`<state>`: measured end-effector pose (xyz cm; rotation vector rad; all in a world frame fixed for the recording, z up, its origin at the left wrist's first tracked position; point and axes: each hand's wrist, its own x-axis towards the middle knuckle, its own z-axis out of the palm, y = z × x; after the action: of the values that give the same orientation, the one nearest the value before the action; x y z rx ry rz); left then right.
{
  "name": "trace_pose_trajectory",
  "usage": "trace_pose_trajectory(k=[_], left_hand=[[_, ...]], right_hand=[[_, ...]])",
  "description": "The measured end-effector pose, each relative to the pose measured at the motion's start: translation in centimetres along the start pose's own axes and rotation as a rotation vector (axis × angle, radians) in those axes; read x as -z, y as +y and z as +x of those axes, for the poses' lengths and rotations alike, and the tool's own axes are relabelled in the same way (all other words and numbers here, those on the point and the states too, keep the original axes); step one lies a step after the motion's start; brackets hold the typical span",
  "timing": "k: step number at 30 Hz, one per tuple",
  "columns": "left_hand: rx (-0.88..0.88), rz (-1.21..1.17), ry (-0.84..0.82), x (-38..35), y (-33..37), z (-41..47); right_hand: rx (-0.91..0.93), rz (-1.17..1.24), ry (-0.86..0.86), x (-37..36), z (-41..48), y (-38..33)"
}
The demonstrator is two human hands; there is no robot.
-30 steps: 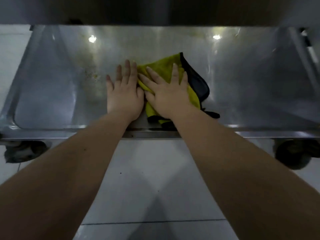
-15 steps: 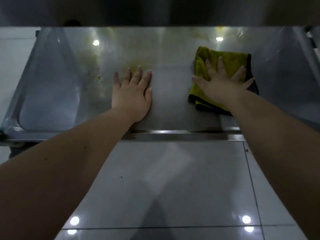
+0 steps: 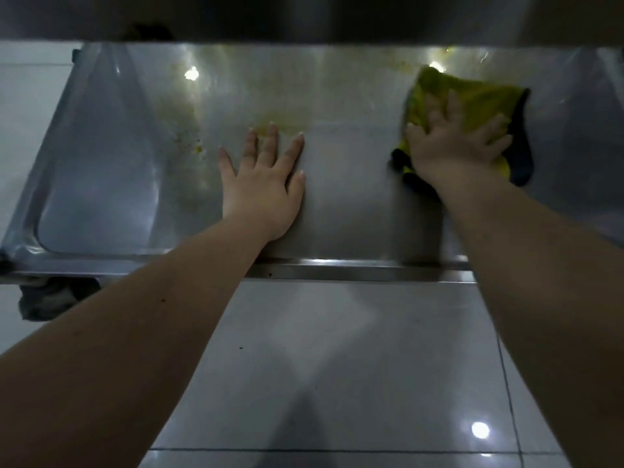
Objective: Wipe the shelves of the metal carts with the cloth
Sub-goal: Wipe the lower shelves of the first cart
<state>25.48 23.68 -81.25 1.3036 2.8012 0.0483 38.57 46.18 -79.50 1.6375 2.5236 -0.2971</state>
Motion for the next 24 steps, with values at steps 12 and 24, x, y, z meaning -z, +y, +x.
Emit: trace_pose_trajectory(k=[12,24], left_hand=[[0.024,-0.062,-0.002,-0.2,-0.7,0.2],[0.007,-0.095,-0.012,0.0,-0.3,0.4]], right_hand=[[0.421,0.025,0.031,-0.6,-0.1,-5.0],[0.372,-0.034,0.031,-2.1,-8.6,-3.1]])
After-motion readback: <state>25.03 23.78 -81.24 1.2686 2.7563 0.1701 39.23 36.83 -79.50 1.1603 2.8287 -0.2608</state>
